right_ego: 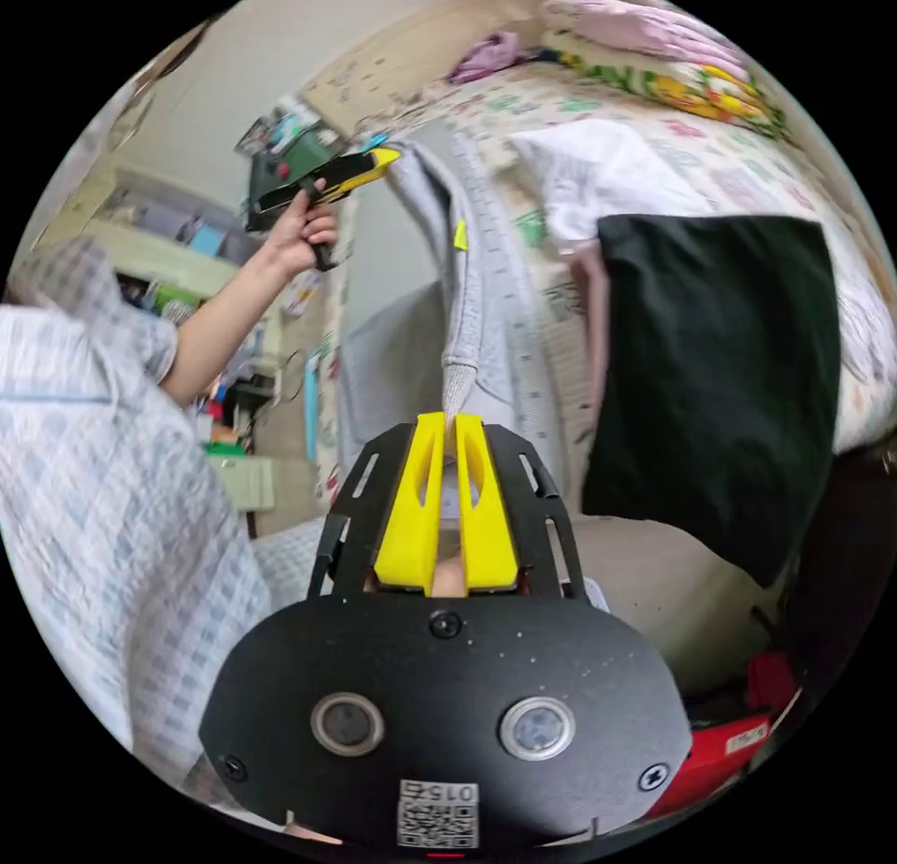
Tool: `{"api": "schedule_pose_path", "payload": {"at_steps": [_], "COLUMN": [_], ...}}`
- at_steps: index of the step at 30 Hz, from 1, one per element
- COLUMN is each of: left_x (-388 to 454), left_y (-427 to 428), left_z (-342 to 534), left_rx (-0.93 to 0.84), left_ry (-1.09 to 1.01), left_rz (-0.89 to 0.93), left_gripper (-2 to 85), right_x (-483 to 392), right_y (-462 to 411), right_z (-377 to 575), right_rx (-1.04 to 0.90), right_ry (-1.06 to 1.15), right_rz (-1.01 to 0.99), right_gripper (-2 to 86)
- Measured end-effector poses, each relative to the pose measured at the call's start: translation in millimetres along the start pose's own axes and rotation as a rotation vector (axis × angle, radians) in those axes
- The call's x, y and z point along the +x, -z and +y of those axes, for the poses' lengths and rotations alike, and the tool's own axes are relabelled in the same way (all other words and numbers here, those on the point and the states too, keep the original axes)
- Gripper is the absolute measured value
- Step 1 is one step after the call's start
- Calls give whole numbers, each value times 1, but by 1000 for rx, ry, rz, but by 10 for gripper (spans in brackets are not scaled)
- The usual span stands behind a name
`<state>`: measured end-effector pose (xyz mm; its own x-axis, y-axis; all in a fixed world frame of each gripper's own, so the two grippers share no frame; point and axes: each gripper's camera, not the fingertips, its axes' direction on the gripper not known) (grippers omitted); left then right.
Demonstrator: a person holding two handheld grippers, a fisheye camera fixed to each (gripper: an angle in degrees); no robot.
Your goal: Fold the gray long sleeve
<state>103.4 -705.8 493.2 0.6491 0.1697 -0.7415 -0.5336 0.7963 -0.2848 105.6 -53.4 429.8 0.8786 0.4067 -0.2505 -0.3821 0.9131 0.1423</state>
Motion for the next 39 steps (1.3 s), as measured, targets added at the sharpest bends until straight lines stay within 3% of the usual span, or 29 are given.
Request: {"api": "schedule_pose_path", "payload": {"at_steps": [3, 5, 11, 12, 14, 16, 19, 22, 25, 31, 35, 39], "left_x": [-30, -57, -129, -137, -149, -156, -167, -181, -195, -208, -225, -234], "left_y": [71, 119, 163, 164, 179, 182, 165, 147, 146, 153, 141, 142], "left_z": [66, 131, 300, 315, 360, 384, 392, 378, 362, 341, 347, 355], "left_rx": [88, 119, 5, 18, 267, 403, 383, 304, 212, 144, 109, 100], "left_ry": [80, 199, 609, 676, 794, 869, 895, 868, 871, 803, 761, 761], "left_rz": [-3, -115, -435, -431, -269, -165, -109, -111, -195, -376, -393, -377], "left_gripper": [16, 18, 18, 18, 60, 97, 114, 75, 23, 9, 18, 42], "right_x": [-59, -101, -171, -175, -185, -190, -193, -203, -218, -246, -231, -225], "right_y": [-38, -88, -217, -226, -247, -253, -259, -263, -261, -287, -337, -326], "right_z": [4, 4, 27, 30, 40, 44, 45, 47, 49, 55, 44, 32], "right_rx": [-112, -208, -514, -540, -604, -626, -655, -680, -661, -650, -742, -748], "right_ry": [171, 289, 473, 479, 504, 520, 507, 529, 556, 544, 384, 296], "right_rz": [-125, -212, -225, -211, -120, -78, -65, -28, -21, -6, 61, -94], "right_gripper": [13, 11, 10, 10, 10, 11, 11, 11, 10, 11, 22, 35]}}
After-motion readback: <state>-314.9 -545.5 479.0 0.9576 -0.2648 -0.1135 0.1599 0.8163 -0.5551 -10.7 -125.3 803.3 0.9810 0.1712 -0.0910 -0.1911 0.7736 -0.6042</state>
